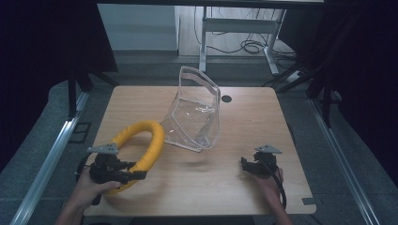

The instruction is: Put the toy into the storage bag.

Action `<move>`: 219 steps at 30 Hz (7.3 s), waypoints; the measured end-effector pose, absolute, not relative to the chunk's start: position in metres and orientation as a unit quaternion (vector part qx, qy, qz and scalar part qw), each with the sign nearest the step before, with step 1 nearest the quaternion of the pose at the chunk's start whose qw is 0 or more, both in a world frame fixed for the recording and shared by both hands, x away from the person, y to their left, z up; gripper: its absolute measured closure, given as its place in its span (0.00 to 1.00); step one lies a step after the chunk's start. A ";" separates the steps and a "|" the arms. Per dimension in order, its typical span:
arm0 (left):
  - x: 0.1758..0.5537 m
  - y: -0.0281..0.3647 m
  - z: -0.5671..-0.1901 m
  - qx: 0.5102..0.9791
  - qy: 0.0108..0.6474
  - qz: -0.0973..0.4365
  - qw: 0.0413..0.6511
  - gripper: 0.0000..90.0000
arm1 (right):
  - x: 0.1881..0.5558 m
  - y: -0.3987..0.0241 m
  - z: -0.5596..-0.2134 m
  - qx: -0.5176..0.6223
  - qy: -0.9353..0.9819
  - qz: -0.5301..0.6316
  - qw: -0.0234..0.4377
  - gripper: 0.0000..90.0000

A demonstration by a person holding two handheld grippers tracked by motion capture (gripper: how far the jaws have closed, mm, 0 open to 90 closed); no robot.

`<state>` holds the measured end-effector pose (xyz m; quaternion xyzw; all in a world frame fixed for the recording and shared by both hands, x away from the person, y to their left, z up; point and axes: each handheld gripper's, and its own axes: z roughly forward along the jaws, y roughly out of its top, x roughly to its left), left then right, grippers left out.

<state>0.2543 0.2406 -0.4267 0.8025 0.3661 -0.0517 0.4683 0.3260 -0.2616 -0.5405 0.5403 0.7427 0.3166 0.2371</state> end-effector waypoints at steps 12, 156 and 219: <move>0.268 0.256 -0.415 0.750 0.390 -0.002 0.534 0.57 | 0.326 -0.262 -0.540 0.542 0.741 0.317 0.237 0.20; 0.318 0.050 -0.276 0.639 0.283 0.101 0.707 0.56 | 0.324 -0.259 -0.540 0.537 0.742 0.313 0.251 0.22; 0.382 0.076 -0.396 0.627 0.436 0.058 0.643 0.54 | 0.323 -0.258 -0.540 0.532 0.745 0.310 0.256 0.22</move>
